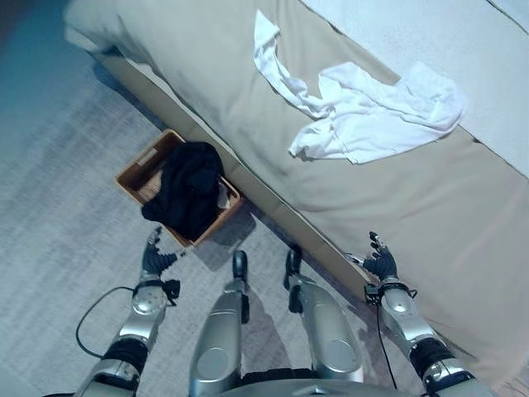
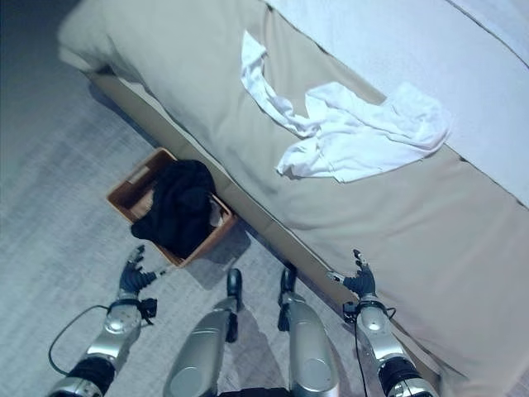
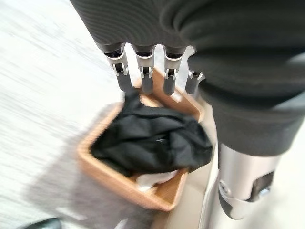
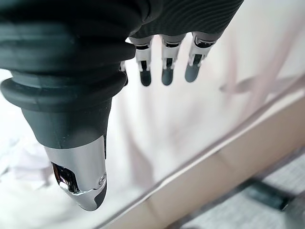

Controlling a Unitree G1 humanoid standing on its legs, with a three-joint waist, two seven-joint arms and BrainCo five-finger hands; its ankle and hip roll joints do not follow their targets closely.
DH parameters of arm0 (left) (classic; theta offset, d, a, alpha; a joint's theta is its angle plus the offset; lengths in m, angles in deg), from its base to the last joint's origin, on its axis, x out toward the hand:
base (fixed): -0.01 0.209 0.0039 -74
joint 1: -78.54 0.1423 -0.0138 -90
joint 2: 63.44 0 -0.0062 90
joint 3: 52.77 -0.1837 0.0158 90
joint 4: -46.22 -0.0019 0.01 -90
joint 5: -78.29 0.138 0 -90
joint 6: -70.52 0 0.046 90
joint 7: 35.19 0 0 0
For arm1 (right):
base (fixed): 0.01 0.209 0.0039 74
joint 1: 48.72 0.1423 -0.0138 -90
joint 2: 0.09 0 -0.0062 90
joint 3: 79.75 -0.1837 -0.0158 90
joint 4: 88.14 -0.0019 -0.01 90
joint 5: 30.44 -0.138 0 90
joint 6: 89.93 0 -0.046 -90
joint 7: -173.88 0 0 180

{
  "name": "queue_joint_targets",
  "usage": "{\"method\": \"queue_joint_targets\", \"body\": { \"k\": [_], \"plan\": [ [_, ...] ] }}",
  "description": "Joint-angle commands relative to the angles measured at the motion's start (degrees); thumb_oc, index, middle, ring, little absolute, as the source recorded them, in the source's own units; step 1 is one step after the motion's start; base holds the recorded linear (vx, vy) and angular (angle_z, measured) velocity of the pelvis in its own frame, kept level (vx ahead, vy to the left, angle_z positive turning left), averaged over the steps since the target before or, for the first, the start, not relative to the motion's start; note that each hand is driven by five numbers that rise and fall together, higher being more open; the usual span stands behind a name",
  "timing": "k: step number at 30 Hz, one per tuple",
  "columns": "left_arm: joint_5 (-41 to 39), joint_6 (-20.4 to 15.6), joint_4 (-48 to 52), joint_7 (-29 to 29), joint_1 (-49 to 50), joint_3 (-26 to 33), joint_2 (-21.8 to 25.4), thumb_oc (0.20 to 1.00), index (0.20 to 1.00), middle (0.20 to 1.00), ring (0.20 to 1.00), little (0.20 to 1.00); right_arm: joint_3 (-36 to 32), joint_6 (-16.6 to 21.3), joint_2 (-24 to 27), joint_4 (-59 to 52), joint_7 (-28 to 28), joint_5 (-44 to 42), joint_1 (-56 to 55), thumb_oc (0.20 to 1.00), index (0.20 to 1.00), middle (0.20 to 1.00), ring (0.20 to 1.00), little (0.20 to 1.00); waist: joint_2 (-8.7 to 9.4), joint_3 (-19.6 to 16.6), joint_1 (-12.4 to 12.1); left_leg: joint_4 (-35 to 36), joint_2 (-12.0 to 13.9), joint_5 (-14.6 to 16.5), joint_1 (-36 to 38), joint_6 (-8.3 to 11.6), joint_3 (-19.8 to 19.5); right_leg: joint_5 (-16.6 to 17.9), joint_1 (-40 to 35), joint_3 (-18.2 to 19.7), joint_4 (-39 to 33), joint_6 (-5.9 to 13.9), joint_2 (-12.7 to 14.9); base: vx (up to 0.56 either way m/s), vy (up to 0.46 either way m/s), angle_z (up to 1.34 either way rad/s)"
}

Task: Pick up clothes into the bucket

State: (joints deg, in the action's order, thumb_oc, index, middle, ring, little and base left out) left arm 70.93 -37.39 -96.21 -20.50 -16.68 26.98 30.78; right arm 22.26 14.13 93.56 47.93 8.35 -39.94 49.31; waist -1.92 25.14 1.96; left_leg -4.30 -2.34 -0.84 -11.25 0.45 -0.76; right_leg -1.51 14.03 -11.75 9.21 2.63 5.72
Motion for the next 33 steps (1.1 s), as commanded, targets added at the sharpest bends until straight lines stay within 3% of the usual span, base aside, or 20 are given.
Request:
{"method": "queue_joint_targets", "body": {
  "k": [1, 7, 10, 15, 19, 26, 33],
  "plan": [
    [2.4, -0.5, -2.6, -2.4, 1.3, -0.6, 0.2, 1.0, 1.0, 1.0, 1.0, 1.0, 0.7, 2.2, 2.5, -0.4, -1.2, 2.6, -2.0, 1.0, 1.0, 1.0, 1.0, 1.0, 1.22, -4.5, -0.2, -0.6, 0.5, 0.3, -1.7, 1.48, -2.2, 1.4, 0.4, 1.6, 0.4, 4.4, 3.6, 0.1, -0.105, 0.07],
    [6.4, 1.0, -6.2, -2.6, 5.9, -1.0, -4.4, 1.0, 1.0, 1.0, 1.0, 1.0, 2.1, 0.4, 2.8, -2.4, -0.5, 9.7, -1.9, 1.0, 1.0, 1.0, 1.0, 1.0, 0.11, -8.6, -1.2, 0.3, 1.3, 0.9, 3.9, 1.97, -2.6, -0.2, -5.9, 0.7, -1.6, 3.79, 2.3, 0.1, -0.088, 0.08],
    [8.9, 0.9, -5.4, -3.3, 7.6, -2.6, -5.0, 1.0, 1.0, 1.0, 1.0, 1.0, 2.9, 0.2, 6.0, -6.8, 1.4, 18.4, -1.4, 1.0, 1.0, 1.0, 1.0, 1.0, -0.02, -9.8, -1.4, 0.6, 1.9, 1.3, 5.9, 2.09, -2.4, -1.2, -7.5, 0.5, -1.2, 3.55, 1.9, 0.1, -0.055, 0.03],
    [8.5, 0.7, -3.4, -3.1, 9.3, -3.7, -6.7, 1.0, 1.0, 1.0, 1.0, 1.0, 1.1, 0.3, 8.7, -13.4, 2.4, 21.0, 0.4, 1.0, 1.0, 1.0, 1.0, 1.0, -0.07, -10.9, -1.4, 1.0, 2.4, 1.7, 7.4, 2.18, -2.9, -2.5, -8.5, 0.3, 0.1, 3.11, 1.4, 0.04, -0.047, 0.0],
    [11.0, -0.1, 1.3, -3.8, 10.2, -6.7, -5.4, 1.0, 1.0, 1.0, 1.0, 1.0, 0.3, -0.2, 15.1, -18.0, 5.4, 28.4, 5.2, 1.0, 1.0, 1.0, 1.0, 1.0, -0.31, -10.7, -1.7, 0.8, 2.6, 1.8, 7.1, 2.14, -3.0, -3.0, -7.8, 0.3, 1.0, 3.02, 1.2, -0.01, -0.041, 0.0],
    [8.3, 1.6, 1.0, -3.8, 9.8, -8.7, -4.5, 1.0, 1.0, 1.0, 1.0, 1.0, 7.5, -5.6, 23.8, -6.9, 7.3, 34.6, 23.4, 1.0, 1.0, 1.0, 1.0, 1.0, -1.66, -8.9, -2.9, 1.1, 2.3, 0.6, 4.1, 1.86, -3.9, -4.2, -2.4, 0.2, 6.7, 2.79, 2.4, -0.04, 0.007, -0.03],
    [2.6, 2.5, 1.3, -1.7, 8.7, -9.9, -4.6, 1.0, 1.0, 1.0, 1.0, 1.0, 14.6, -9.3, 27.0, 14.1, 10.3, 28.2, 45.1, 1.0, 1.0, 1.0, 1.0, 1.0, -2.92, -4.8, -4.4, -1.5, 0.7, 0.2, -1.5, 1.43, -4.8, -5.2, 3.4, 0.8, 11.5, 2.22, 4.1, -0.03, 0.033, 0.11]
  ]
}}
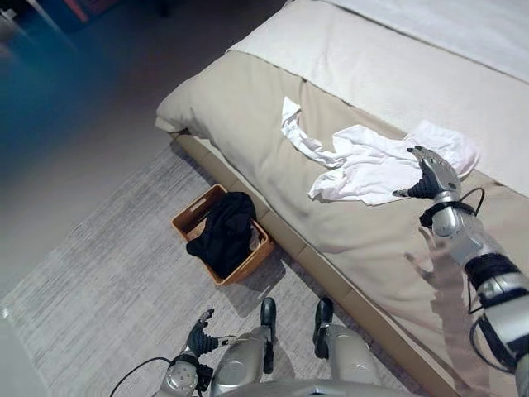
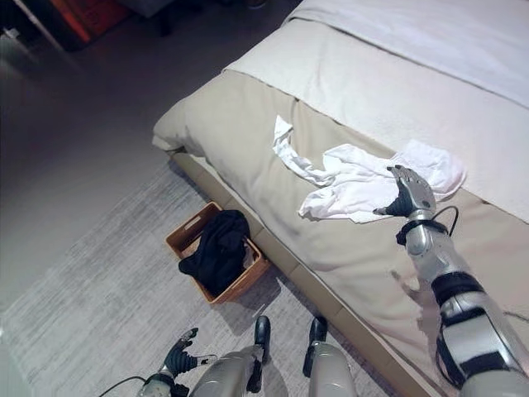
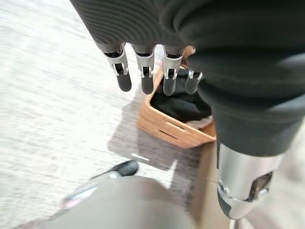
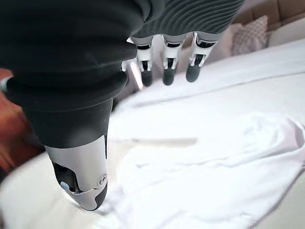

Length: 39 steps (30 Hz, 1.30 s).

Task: Pick up clothes into the bucket

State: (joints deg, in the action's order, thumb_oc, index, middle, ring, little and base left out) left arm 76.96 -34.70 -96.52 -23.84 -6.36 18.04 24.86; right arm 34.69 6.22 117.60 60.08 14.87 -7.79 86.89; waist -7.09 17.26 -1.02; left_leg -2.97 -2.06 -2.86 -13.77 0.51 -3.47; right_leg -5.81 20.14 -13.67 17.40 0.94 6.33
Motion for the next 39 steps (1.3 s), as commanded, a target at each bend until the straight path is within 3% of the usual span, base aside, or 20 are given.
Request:
{"method": "queue_joint_targets", "body": {
  "k": [1, 10, 11, 12, 13, 20, 34, 39],
  "plan": [
    [-3.9, -0.3, 1.7, 2.0, -1.9, -1.4, 1.4, 1.0, 1.0, 1.0, 1.0, 1.0, 3.1, -1.8, 3.3, 3.2, 4.2, -4.3, 9.6, 1.0, 1.0, 1.0, 1.0, 1.0, 2.4, 4.1, -1.6, -3.7, 0.2, 2.3, 0.1, 1.4, -2.0, -1.2, -1.8, 2.9, 4.3, 3.8, 3.6, -0.06, 0.033, 0.04],
    [-9.5, -1.9, 4.9, 4.9, -7.9, -7.2, 1.3, 1.0, 1.0, 1.0, 1.0, 1.0, 11.5, -3.1, 6.1, 12.9, 10.0, -8.8, 30.8, 1.0, 1.0, 1.0, 1.0, 1.0, 2.61, 12.1, -2.6, -7.5, -0.5, 1.0, -12.3, 1.45, -1.9, -0.6, 11.7, 4.0, 10.8, 3.73, 5.4, -0.08, 0.007, 0.04],
    [-10.2, -2.1, 6.0, 5.2, -8.4, -8.0, 1.4, 1.0, 1.0, 1.0, 1.0, 1.0, 12.7, -3.3, 6.4, 13.6, 10.4, -9.0, 32.6, 1.0, 1.0, 1.0, 1.0, 1.0, 2.77, 12.5, -2.6, -7.8, -0.9, 2.4, -12.7, 1.67, -2.2, -2.5, 12.6, 4.5, 12.4, 4.16, 5.6, -0.03, -0.001, 0.1],
    [-10.6, -2.3, 7.0, 5.4, -9.1, -8.5, 1.5, 1.0, 1.0, 1.0, 1.0, 1.0, 14.0, -3.4, 6.6, 14.2, 10.8, -9.1, 34.5, 1.0, 1.0, 1.0, 1.0, 1.0, 2.44, 12.5, -2.9, -8.0, -0.9, 0.7, -15.1, 1.42, -2.2, -0.9, 14.9, 3.9, 12.6, 3.7, 5.9, 0.07, -0.04, 0.1],
    [-11.1, -2.5, 7.7, 5.6, -9.5, -9.0, 1.4, 1.0, 1.0, 1.0, 1.0, 1.0, 14.6, -3.6, 6.9, 14.8, 11.1, -9.2, 35.3, 1.0, 1.0, 1.0, 1.0, 1.0, 2.57, 12.5, -3.0, -7.9, -1.2, 2.1, -15.1, 1.62, -2.6, -2.9, 15.5, 4.3, 13.8, 4.17, 6.3, -0.01, -0.011, 0.14],
    [-13.5, -3.6, 14.0, 7.1, -11.7, -10.6, 2.2, 1.0, 1.0, 1.0, 1.0, 1.0, 20.7, -4.2, 8.9, 17.4, 11.0, -9.1, 41.7, 1.0, 1.0, 1.0, 1.0, 1.0, 1.77, 12.5, -4.3, -8.9, -2.6, 1.4, -22.8, 1.52, -3.8, -3.7, 23.8, 4.0, 17.8, 4.35, 8.2, 0.01, -0.007, 0.19],
    [-16.1, -3.8, 18.7, 7.6, -12.3, -10.1, 3.0, 1.0, 1.0, 1.0, 1.0, 1.0, 25.5, -3.8, 10.1, 19.6, 5.8, -10.2, 45.1, 1.0, 1.0, 1.0, 1.0, 1.0, 1.14, 12.5, -5.3, -13.4, -4.2, 1.5, -33.5, 1.56, -4.5, -4.2, 32.9, 3.7, 21.2, 4.15, 9.6, 0.0, -0.014, 0.11],
    [-17.1, -3.9, 20.1, 6.9, -12.7, -9.5, 3.3, 1.0, 1.0, 1.0, 1.0, 1.0, 26.6, -2.6, 9.6, 18.7, 1.1, -12.4, 44.3, 1.0, 1.0, 1.0, 1.0, 1.0, 1.48, 12.5, -5.7, -13.7, -4.6, 0.9, -36.1, 1.75, -4.8, -4.3, 35.3, 3.4, 22.1, 4.01, 9.9, 0.0, -0.032, 0.05]
  ]
}}
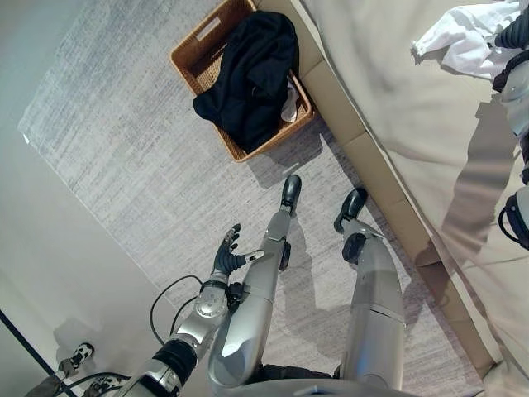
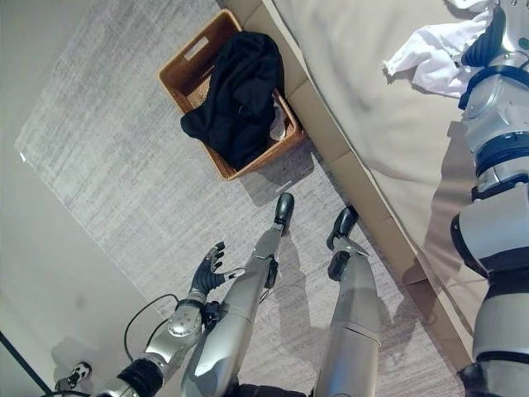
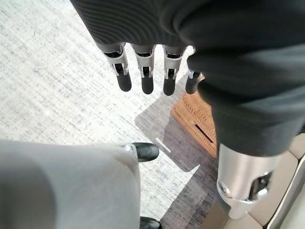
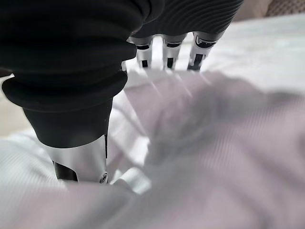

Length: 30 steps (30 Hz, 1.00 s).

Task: Pick up clothes into the bucket

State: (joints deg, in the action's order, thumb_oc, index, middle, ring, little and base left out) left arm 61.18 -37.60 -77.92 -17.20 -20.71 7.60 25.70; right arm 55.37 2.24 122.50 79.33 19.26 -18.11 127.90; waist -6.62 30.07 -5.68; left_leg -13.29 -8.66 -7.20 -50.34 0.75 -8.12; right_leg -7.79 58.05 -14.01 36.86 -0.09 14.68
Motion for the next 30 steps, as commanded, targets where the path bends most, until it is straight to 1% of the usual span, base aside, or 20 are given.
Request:
{"method": "queue_joint_targets", "body": {
  "k": [1, 2, 3, 5, 6, 7, 9, 10, 11, 15, 21, 26, 27, 28, 30],
  "plan": [
    [-1.4, -1.0, 1.9, 0.0, 1.7, 1.0, 2.6, 1.0, 1.0, 1.0, 1.0, 1.0, 5.9, 1.6, 4.6, -0.4, -4.3, -3.0, 3.2, 1.0, 1.0, 1.0, 1.0, 1.0, 1.02, -0.3, -1.2, -3.4, 2.0, 5.2, 0.1, 1.54, -0.3, -2.3, -2.4, 3.6, 2.7, 5.05, 1.6, -0.01, -0.041, 0.03],
    [-1.7, -0.6, 2.1, -0.8, 1.6, 0.9, 2.6, 1.0, 1.0, 1.0, 1.0, 1.0, 5.7, 1.6, 4.7, 0.2, -6.9, -4.9, 3.1, 1.0, 1.0, 1.0, 1.0, 1.0, 0.97, -0.3, -1.5, -3.4, 2.0, 5.0, -0.3, 1.6, -0.4, -2.4, -2.1, 3.3, 2.8, 5.0, 1.7, 0.0, 0.0, 0.0],
    [-1.7, -0.5, 2.1, -0.9, 1.6, 0.9, 2.6, 1.0, 1.0, 1.0, 1.0, 1.0, 5.7, 1.6, 4.7, 0.3, -6.9, -4.9, 3.1, 1.0, 1.0, 1.0, 1.0, 1.0, 0.96, -0.3, -1.5, -3.4, 2.0, 5.0, -0.3, 1.6, -0.4, -2.4, -2.0, 3.3, 2.8, 5.0, 1.7, -0.01, -0.033, 0.02],
    [-1.8, 0.0, 2.0, -2.1, 1.5, 0.9, 2.7, 1.0, 1.0, 1.0, 1.0, 1.0, 5.4, 1.6, 5.1, 1.4, -11.1, -7.5, 3.2, 1.0, 1.0, 1.0, 1.0, 1.0, 0.85, -0.3, -1.8, -3.4, 1.8, 4.7, -0.8, 1.65, -0.8, -2.6, -1.6, 3.1, 3.1, 4.87, 1.9, 0.0, -0.017, 0.02],
    [-2.2, 0.1, 1.9, -2.6, 1.5, 0.8, 2.7, 1.0, 1.0, 1.0, 1.0, 1.0, 5.4, 1.7, 5.2, 1.8, -11.7, -8.3, 3.6, 1.0, 1.0, 1.0, 1.0, 1.0, 0.75, -0.3, -1.9, -3.3, 1.8, 4.6, -0.7, 1.66, -0.9, -2.7, -1.5, 3.1, 3.2, 4.85, 1.9, -0.01, -0.037, 0.04],
    [-2.3, 0.4, 1.9, -3.1, 1.5, 0.7, 2.7, 1.0, 1.0, 1.0, 1.0, 1.0, 5.1, 1.5, 5.5, 2.2, -12.9, -9.3, 3.7, 0.893, 0.893, 0.893, 0.893, 0.893, 0.72, -0.3, -2.1, -3.3, 1.7, 4.6, -0.7, 1.65, -1.0, -2.7, -1.5, 3.0, 3.2, 4.81, 2.0, -0.01, -0.022, 0.06],
    [-2.5, 0.8, 1.4, -3.7, 1.5, 0.8, 2.5, 1.0, 1.0, 1.0, 1.0, 1.0, 4.4, 1.6, 6.0, 2.8, -14.6, -11.2, 3.4, 0.438, 0.438, 0.438, 0.438, 0.438, 0.6, -0.3, -2.4, -3.2, 1.7, 4.4, -0.6, 1.66, -1.1, -2.7, -1.5, 2.9, 3.3, 4.73, 2.1, -0.01, -0.016, 0.05],
    [-2.4, 0.9, 1.5, -4.0, 1.5, 0.9, 2.6, 1.0, 1.0, 1.0, 1.0, 1.0, 4.4, 1.8, 6.2, 2.5, -15.4, -11.8, 3.3, 0.376, 0.376, 0.376, 0.376, 0.376, 0.63, -0.3, -2.5, -3.2, 1.7, 4.4, -0.6, 1.66, -1.1, -2.7, -1.5, 2.8, 3.4, 4.72, 2.2, -0.01, -0.014, 0.04],
    [-2.3, 1.1, 1.2, -4.3, 1.4, 1.0, 2.5, 1.0, 1.0, 1.0, 1.0, 1.0, 4.1, 2.0, 6.3, 2.0, -15.9, -12.7, 3.0, 0.2, 0.2, 0.2, 0.2, 0.2, 0.65, -0.3, -2.5, -3.3, 1.7, 4.4, -0.6, 1.66, -1.0, -2.8, -1.5, 2.9, 3.5, 4.71, 2.2, -0.01, -0.013, 0.04],
    [-2.1, 1.4, 1.0, -4.7, 1.2, 1.2, 2.5, 1.0, 1.0, 1.0, 1.0, 1.0, 3.6, 2.5, 7.0, 0.2, -16.8, -15.2, 2.7, 0.2, 0.2, 0.2, 0.2, 0.2, 0.9, -0.3, -2.6, -3.4, 1.7, 4.4, -0.1, 1.67, -1.0, -2.7, -1.7, 2.9, 3.4, 4.71, 2.1, 0.0, 0.0, 0.0],
    [-1.0, 1.5, -0.7, -4.6, 0.6, 1.4, 3.0, 1.0, 1.0, 1.0, 1.0, 1.0, 4.0, 3.0, 6.8, -1.5, -13.8, -15.8, 4.6, 0.2, 0.2, 0.2, 0.2, 0.2, 1.83, -0.3, -2.3, -2.6, 2.4, 4.4, 3.4, 2.11, -0.9, -1.6, -5.8, 2.6, 0.7, 4.76, 1.3, -0.02, -0.009, 0.0],
    [0.3, 1.7, -3.7, -4.0, 0.6, 3.3, 4.0, 1.0, 1.0, 1.0, 1.0, 1.0, 6.0, 3.2, 4.9, -5.8, -12.1, -14.8, 6.7, 0.2, 0.2, 0.2, 0.2, 0.2, 4.15, -0.3, -1.3, -2.0, 3.6, 4.9, 8.6, 2.57, 0.1, 0.1, -11.8, 2.5, -3.5, 4.89, -0.5, -0.03, -0.001, -0.07],
    [0.8, 1.8, -5.1, -3.9, 0.8, 4.1, 4.5, 1.0, 1.0, 1.0, 1.0, 1.0, 6.5, 3.4, 4.1, -7.5, -12.0, -14.2, 7.3, 0.2, 0.2, 0.2, 0.2, 0.2, 5.25, -0.3, -0.7, -1.9, 4.0, 5.4, 11.0, 2.61, 0.5, 0.8, -14.7, 2.7, -5.2, 5.01, -1.4, -0.02, 0.016, -0.24],
    [0.9, 1.8, -5.1, -3.9, 0.8, 4.1, 4.5, 1.0, 1.0, 1.0, 1.0, 1.0, 6.4, 3.4, 4.1, -7.4, -12.0, -14.2, 7.2, 0.2, 0.2, 0.2, 0.2, 0.2, 5.23, -0.3, -0.7, -1.9, 4.1, 5.4, 11.1, 2.62, 0.5, 0.9, -14.8, 2.6, -5.3, 5.01, -1.4, -0.02, 0.016, -0.34],
    [1.3, 1.9, -6.6, -3.8, 1.2, 5.4, 5.0, 1.0, 1.0, 1.0, 1.0, 1.0, 6.7, 3.4, 3.9, -8.7, -11.5, -13.7, 8.0, 0.2, 0.2, 0.2, 0.2, 0.2, 6.56, -0.3, -0.1, -1.1, 4.8, 5.9, 15.4, 2.74, 1.1, 1.8, -19.5, 2.8, -8.3, 5.25, -2.5, 0.0, 0.014, -0.32]
  ]
}}
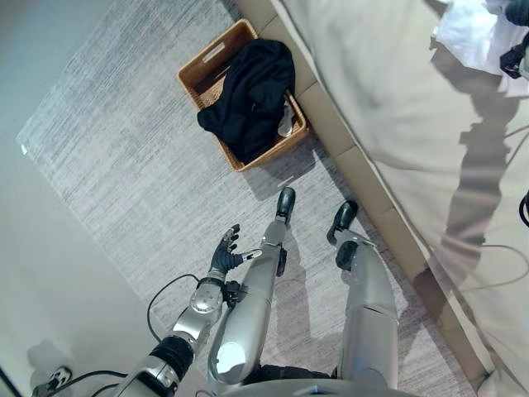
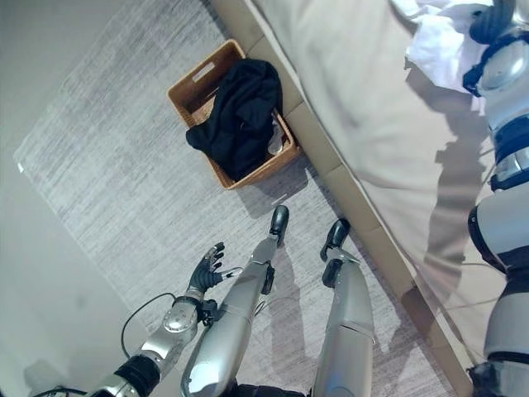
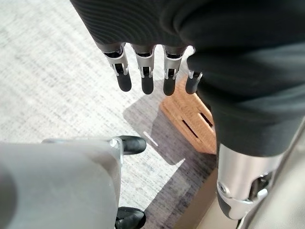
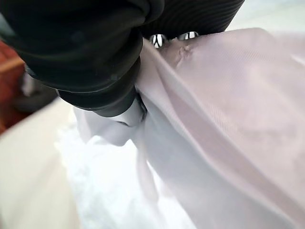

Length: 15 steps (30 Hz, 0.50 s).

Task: Pick up clothes into the bucket

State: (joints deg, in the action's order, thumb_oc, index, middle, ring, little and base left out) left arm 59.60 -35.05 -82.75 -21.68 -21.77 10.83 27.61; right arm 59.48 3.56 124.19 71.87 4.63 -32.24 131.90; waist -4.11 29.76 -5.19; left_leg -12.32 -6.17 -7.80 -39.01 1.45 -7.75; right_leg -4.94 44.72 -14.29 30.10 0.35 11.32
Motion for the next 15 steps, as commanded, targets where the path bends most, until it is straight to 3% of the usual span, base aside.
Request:
{"method": "queue_joint_targets", "body": {
  "k": [1, 2, 6, 12, 15],
  "plan": [
    [3.0, -0.6, -1.9, 0.5, 2.9, 2.5, 3.5, 1.0, 1.0, 1.0, 1.0, 1.0, 2.9, 2.2, 2.0, -1.7, 3.1, 0.9, 4.1, 0.2, 0.2, 0.2, 0.2, 0.2, 4.37, 0.0, -0.4, -1.7, 2.7, 6.5, 5.8, 2.02, 1.1, -0.4, -7.9, 3.2, -2.8, 4.9, 0.4, -0.08, 0.055, -0.28],
    [3.3, -0.7, -1.8, 0.4, 3.3, 3.1, 4.0, 1.0, 1.0, 1.0, 1.0, 1.0, 2.8, 2.2, 2.0, -2.3, 3.4, 1.4, 4.3, 0.2, 0.2, 0.2, 0.2, 0.2, 4.77, 0.0, -0.1, -1.2, 3.0, 5.0, 6.6, 1.83, 1.6, 2.0, -9.4, 2.8, -4.9, 4.61, 0.1, -0.07, 0.071, -0.27],
    [4.8, -0.6, -3.9, 0.2, 4.7, 4.8, 5.3, 1.0, 1.0, 1.0, 1.0, 1.0, 1.1, 2.7, 2.0, -3.7, 5.1, 2.9, 2.8, 0.2, 0.2, 0.2, 0.2, 0.2, 7.13, -1.4, 1.2, 0.8, 4.4, 6.0, 15.7, 1.88, 3.4, 4.0, -19.4, 3.5, -11.3, 5.37, -1.8, 0.04, 0.035, -0.34],
    [7.0, -0.2, -5.6, -1.1, 7.4, 7.0, 5.6, 1.0, 1.0, 1.0, 1.0, 1.0, -1.0, 3.2, 3.9, -8.1, 5.9, 6.1, -1.4, 0.2, 0.2, 0.2, 0.2, 0.2, 9.7, -9.5, 3.2, 3.8, 5.6, 7.5, 25.1, 2.04, 5.6, 6.1, -30.8, 4.3, -20.7, 6.36, -3.7, 0.12, 0.016, -0.26],
    [8.6, 0.0, -4.4, -2.2, 9.2, 7.7, 5.9, 1.0, 1.0, 1.0, 1.0, 1.0, -1.8, 3.4, 5.3, -10.3, 5.7, 8.4, -3.7, 0.2, 0.2, 0.2, 0.2, 0.2, 10.12, -13.6, 3.7, 5.3, 6.1, 8.4, 29.4, 1.85, 6.8, 6.3, -35.1, 4.9, -23.6, 6.75, -4.4, 0.12, 0.036, -0.19]
  ]
}}
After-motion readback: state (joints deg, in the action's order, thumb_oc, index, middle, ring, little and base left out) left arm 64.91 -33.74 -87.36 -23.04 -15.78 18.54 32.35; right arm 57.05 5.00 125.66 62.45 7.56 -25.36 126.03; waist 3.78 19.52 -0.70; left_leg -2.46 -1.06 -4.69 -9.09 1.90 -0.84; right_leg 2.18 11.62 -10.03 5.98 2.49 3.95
